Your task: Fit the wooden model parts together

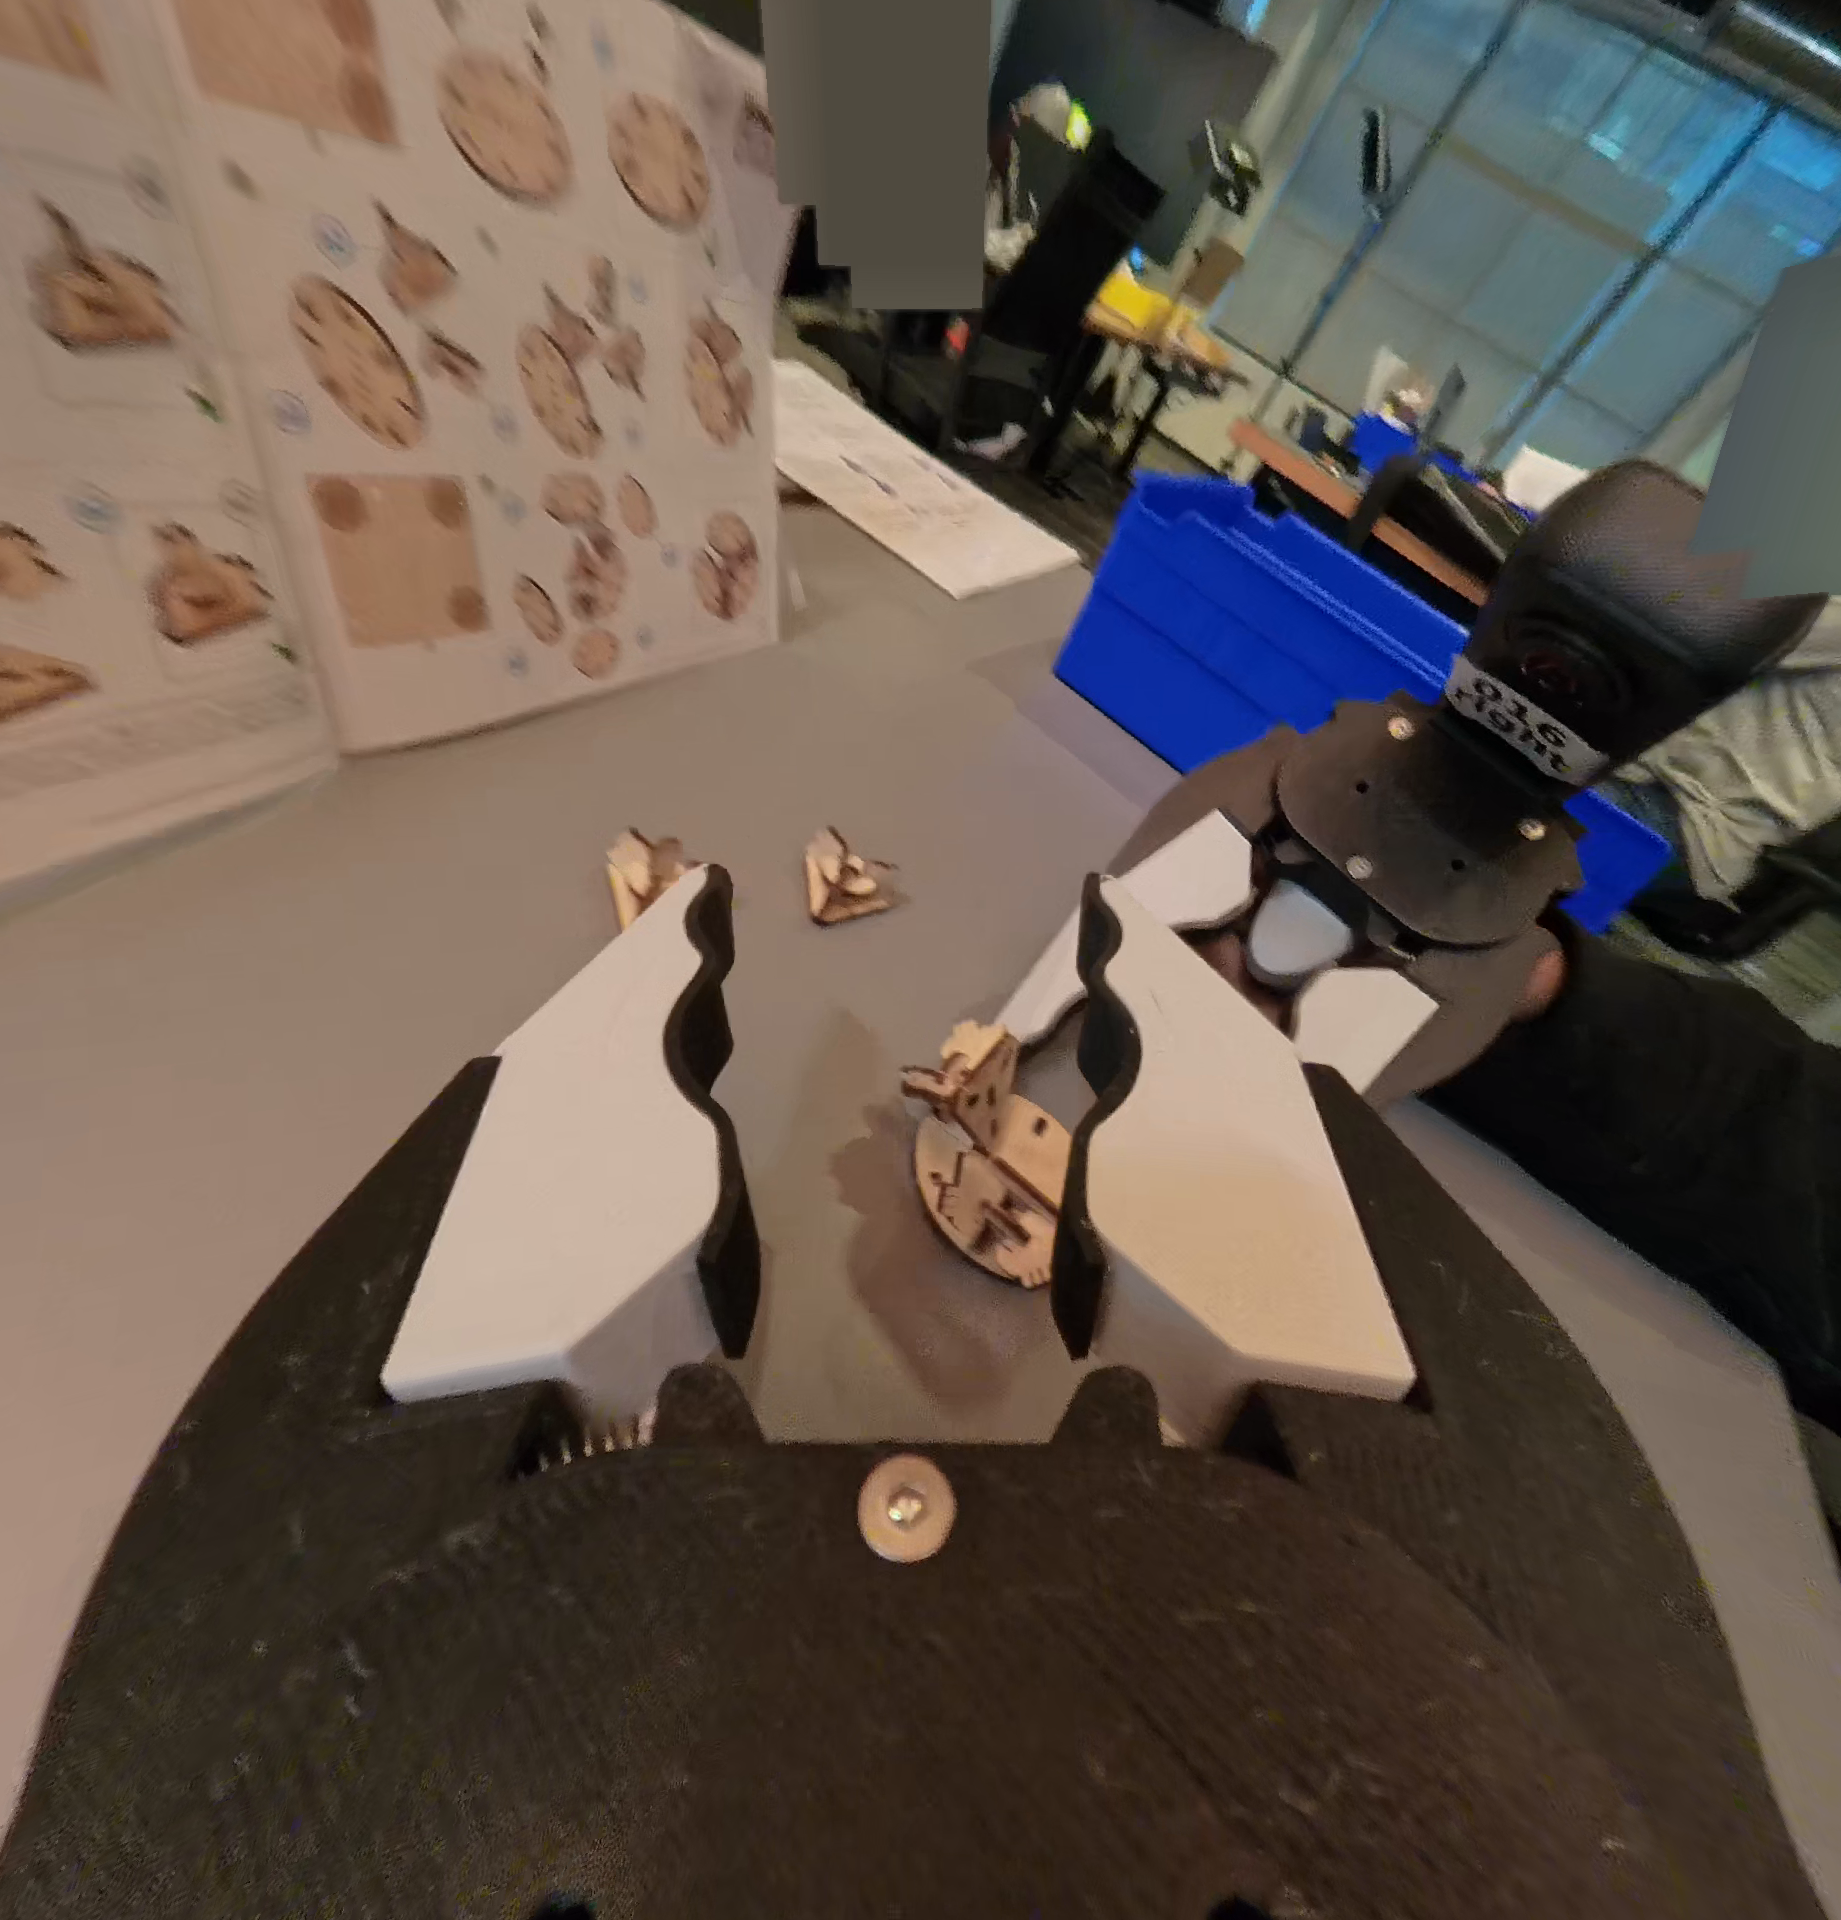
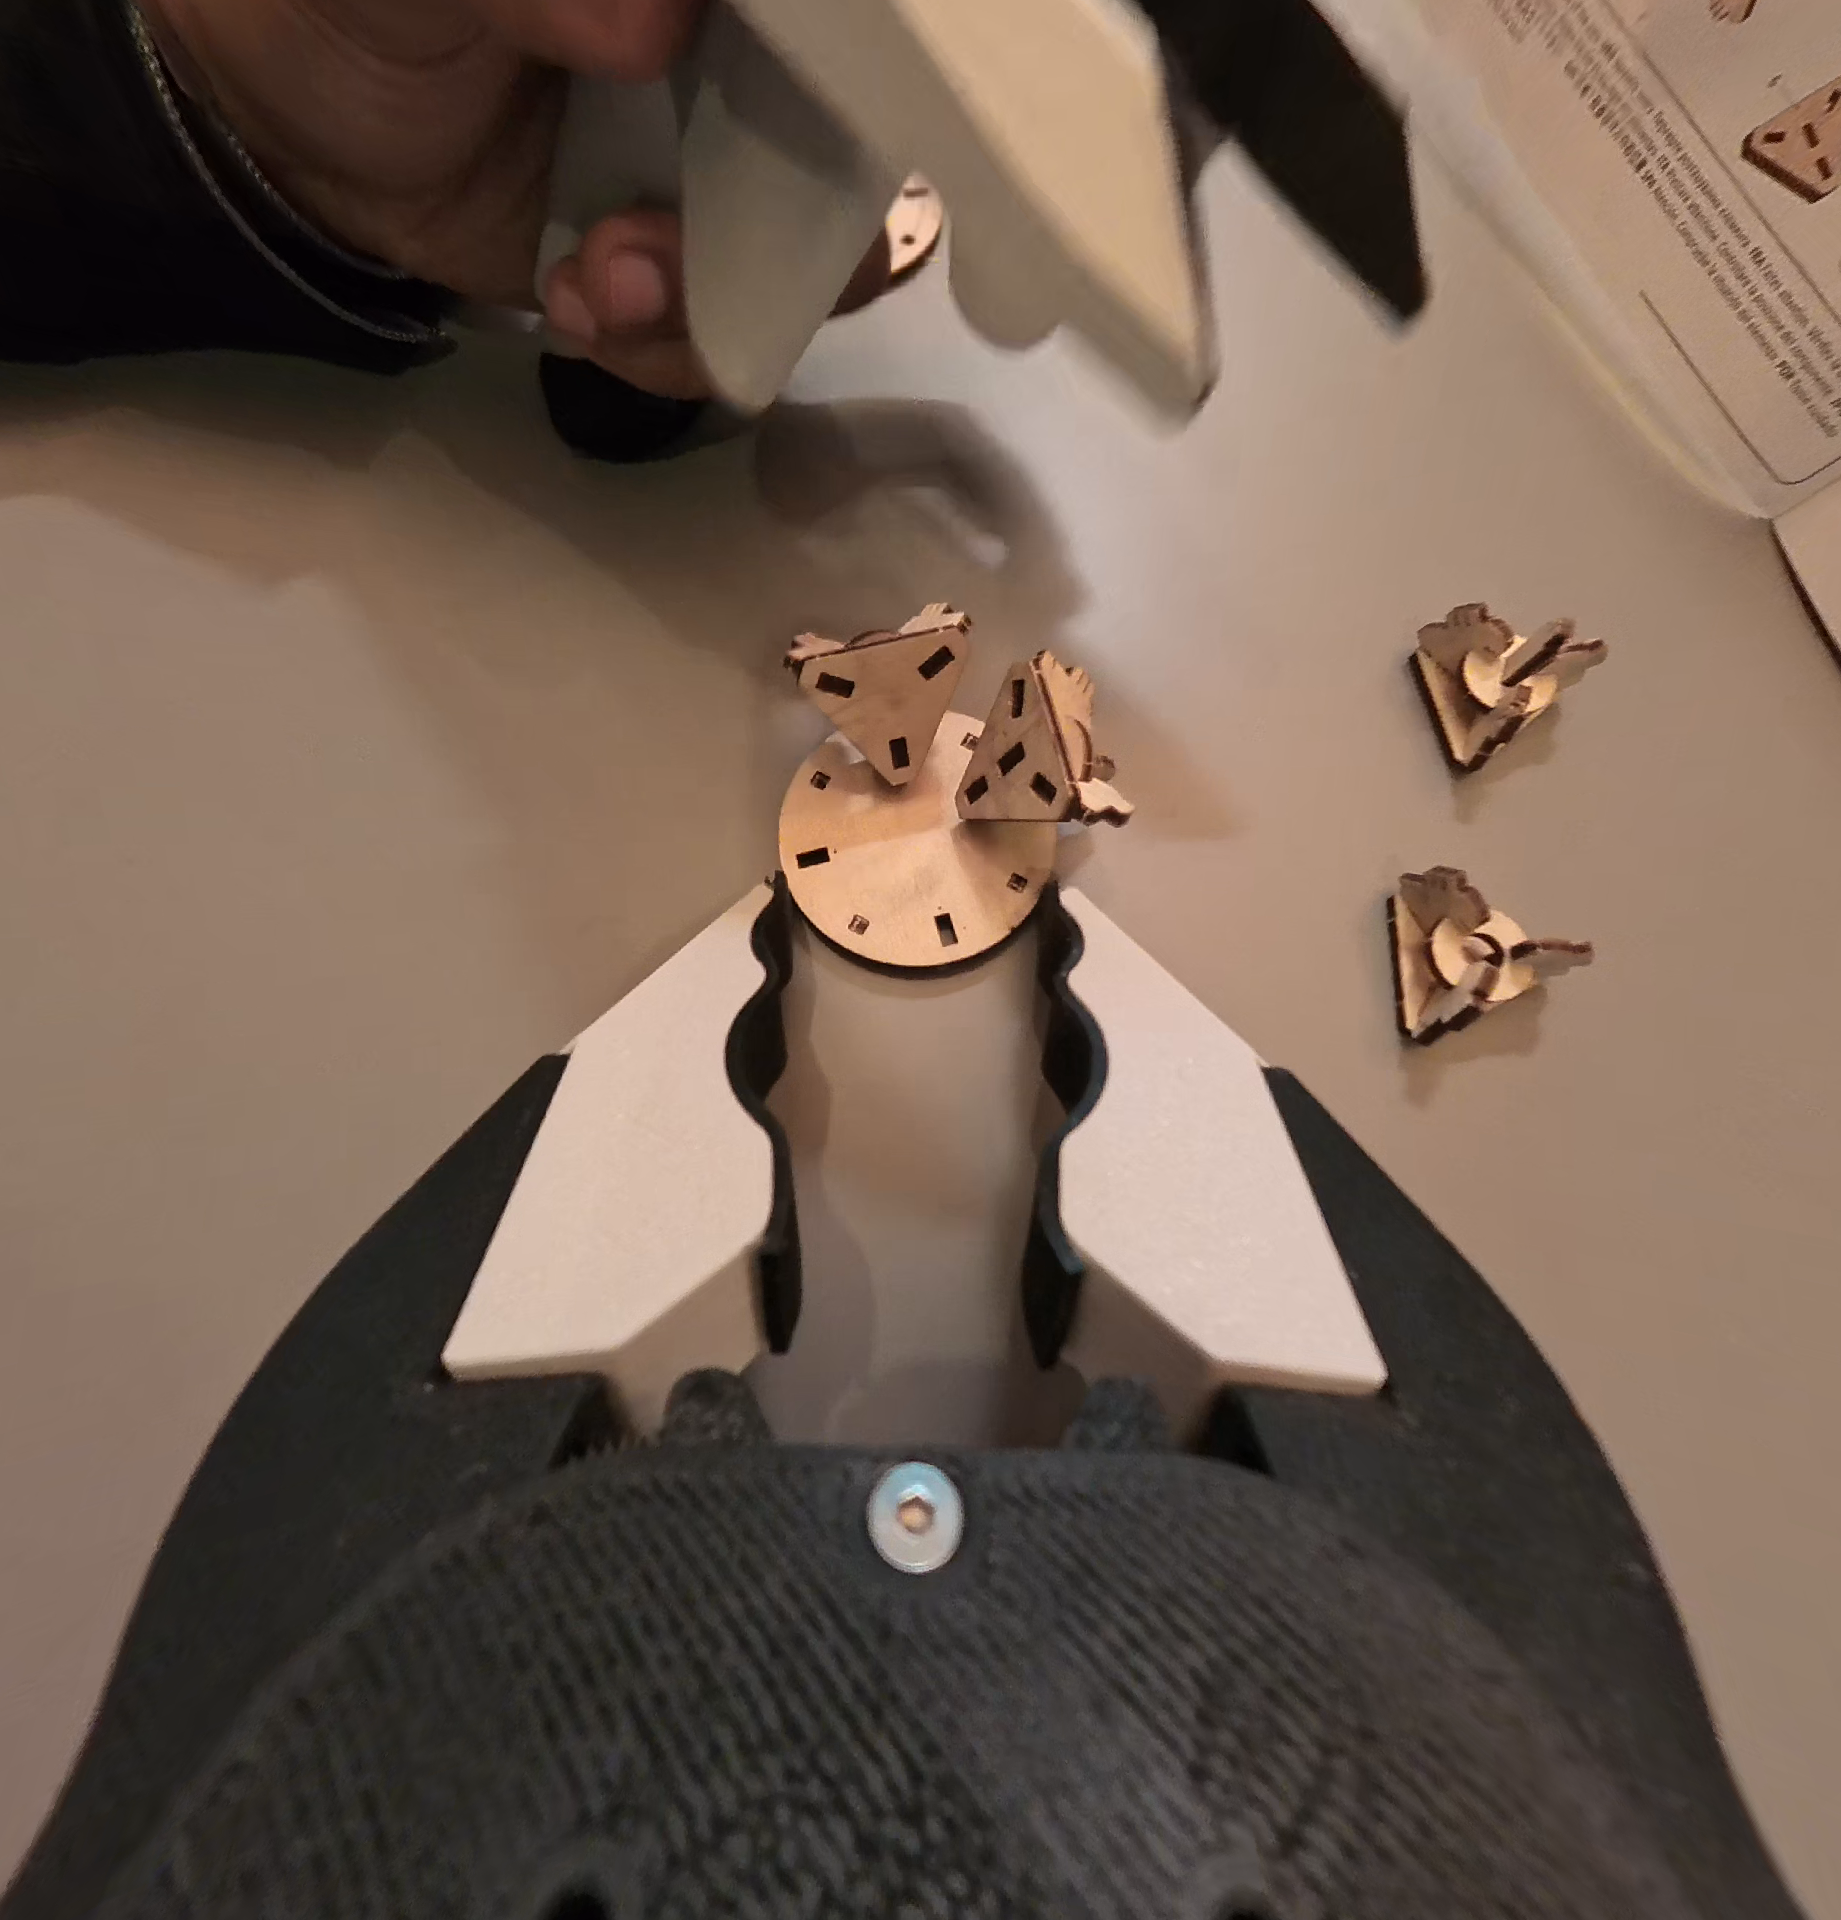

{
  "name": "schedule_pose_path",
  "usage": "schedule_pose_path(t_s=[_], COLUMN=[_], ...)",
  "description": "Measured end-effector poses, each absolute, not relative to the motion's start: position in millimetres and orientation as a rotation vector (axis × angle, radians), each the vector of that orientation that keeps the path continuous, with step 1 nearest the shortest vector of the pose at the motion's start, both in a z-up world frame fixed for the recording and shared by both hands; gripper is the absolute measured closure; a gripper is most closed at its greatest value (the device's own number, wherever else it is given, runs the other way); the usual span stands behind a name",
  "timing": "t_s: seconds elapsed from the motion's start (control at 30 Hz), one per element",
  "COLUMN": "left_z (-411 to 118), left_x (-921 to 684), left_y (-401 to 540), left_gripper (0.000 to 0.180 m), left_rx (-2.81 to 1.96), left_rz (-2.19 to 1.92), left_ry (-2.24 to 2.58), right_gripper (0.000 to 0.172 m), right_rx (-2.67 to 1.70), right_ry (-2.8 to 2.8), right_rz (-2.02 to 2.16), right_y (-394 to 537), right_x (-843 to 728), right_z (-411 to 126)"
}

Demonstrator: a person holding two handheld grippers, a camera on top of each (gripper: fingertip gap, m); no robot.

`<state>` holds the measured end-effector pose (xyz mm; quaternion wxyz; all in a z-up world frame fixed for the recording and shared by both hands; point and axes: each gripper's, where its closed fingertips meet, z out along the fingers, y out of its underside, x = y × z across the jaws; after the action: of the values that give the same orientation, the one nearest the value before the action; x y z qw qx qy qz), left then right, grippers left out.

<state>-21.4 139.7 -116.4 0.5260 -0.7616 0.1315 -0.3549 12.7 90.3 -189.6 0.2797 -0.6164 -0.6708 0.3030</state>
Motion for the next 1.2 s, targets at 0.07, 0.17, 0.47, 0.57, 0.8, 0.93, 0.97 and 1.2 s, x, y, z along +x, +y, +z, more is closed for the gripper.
schedule_pose_path(t_s=[0.07,0.17,0.47,0.57,0.8,0.93,0.97,1.2], left_z=[-107.2,-95.3,-98.3,-100.8,-98.7,-86.8,-84.5,-129.0], left_x=[-32.0,-46.5,-53.1,-50.1,-56.0,-93.0,-104.7,-124.0], left_y=[143.4,146.9,150.6,150.1,151.8,158.2,159.6,153.8], left_gripper=[0.111,0.11,0.111,0.111,0.112,0.115,0.115,0.108], left_rx=[-1.754,-1.687,-1.692,-1.705,-1.709,-1.708,-1.713,-2.024], left_rz=[-0.814,-0.815,-0.869,-0.862,-0.806,-0.66,-0.629,-0.658], left_ry=[0.281,0.202,0.133,0.153,0.161,0.109,0.085,0.15], right_gripper=[0.125,0.126,0.172,0.172,0.164,0.156,0.155,0.149], right_rx=[-1.617,-1.44,-1.026,-0.991,-1.117,-1.196,-1.213,-1.286], right_ry=[-1.789,-1.762,-1.721,-1.717,-1.679,-1.672,-1.678,-1.722], right_rz=[0.8,0.677,0.311,0.274,0.327,0.349,0.346,0.366], right_y=[93.2,100.8,95.5,95.6,108.6,116.0,117.1,116.7], right_x=[12.3,11.4,8.1,7.4,8.8,10.2,10.4,9.4], right_z=[-186.2,-172.8,-136.0,-135.3,-144.1,-153.0,-156.3,-174.2])
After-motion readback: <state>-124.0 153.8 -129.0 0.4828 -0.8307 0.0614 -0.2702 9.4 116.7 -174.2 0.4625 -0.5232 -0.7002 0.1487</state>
